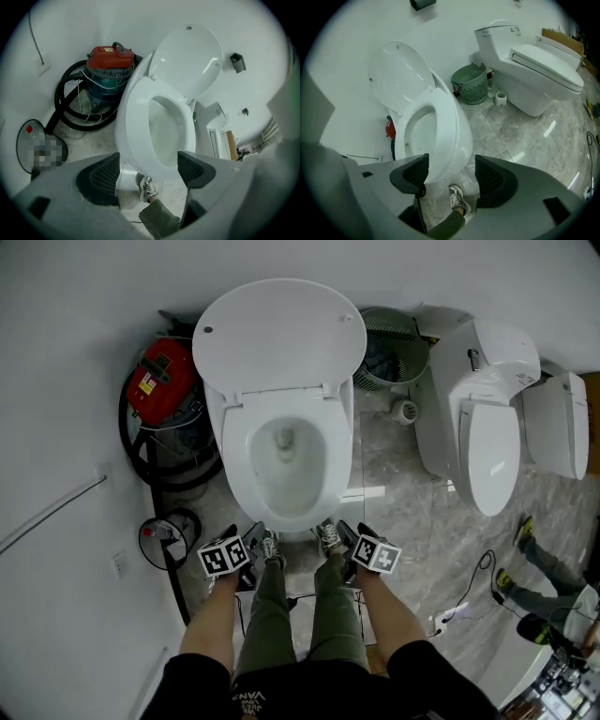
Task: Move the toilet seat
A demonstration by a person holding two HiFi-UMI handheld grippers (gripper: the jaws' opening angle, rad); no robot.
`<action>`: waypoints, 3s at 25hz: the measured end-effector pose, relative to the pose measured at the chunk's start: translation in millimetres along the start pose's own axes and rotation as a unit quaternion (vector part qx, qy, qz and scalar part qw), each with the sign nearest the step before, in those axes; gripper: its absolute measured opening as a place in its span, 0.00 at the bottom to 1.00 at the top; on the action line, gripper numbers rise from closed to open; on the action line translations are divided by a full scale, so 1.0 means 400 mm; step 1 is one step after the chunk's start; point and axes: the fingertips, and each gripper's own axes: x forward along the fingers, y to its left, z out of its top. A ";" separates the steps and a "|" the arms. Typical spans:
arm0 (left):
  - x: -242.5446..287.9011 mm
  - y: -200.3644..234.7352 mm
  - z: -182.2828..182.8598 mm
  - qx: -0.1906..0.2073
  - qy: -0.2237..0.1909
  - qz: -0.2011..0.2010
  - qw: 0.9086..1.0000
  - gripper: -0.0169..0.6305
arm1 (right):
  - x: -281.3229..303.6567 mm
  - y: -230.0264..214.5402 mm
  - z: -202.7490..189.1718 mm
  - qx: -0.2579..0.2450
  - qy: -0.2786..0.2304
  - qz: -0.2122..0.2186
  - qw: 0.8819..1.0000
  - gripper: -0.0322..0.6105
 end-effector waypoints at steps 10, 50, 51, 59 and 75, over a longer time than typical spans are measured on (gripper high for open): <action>0.098 0.034 0.003 -0.057 -0.003 -0.013 0.998 0.66 | 0.114 0.020 -0.016 0.084 0.001 0.063 0.994 0.57; 0.077 -0.013 0.076 -0.171 -0.029 -0.084 0.981 0.58 | 0.110 0.151 0.030 0.098 -0.048 0.133 0.985 0.58; 0.065 -0.020 0.082 -0.170 -0.036 -0.086 0.981 0.58 | 0.097 0.158 0.035 0.096 -0.054 0.136 0.985 0.58; -0.040 -0.088 0.120 -0.166 -0.063 -0.129 0.976 0.58 | -0.018 0.214 0.087 0.106 -0.097 0.158 0.977 0.58; -0.197 -0.214 0.221 -0.074 -0.055 -0.176 0.980 0.59 | -0.192 0.335 0.217 0.102 -0.185 0.187 0.959 0.59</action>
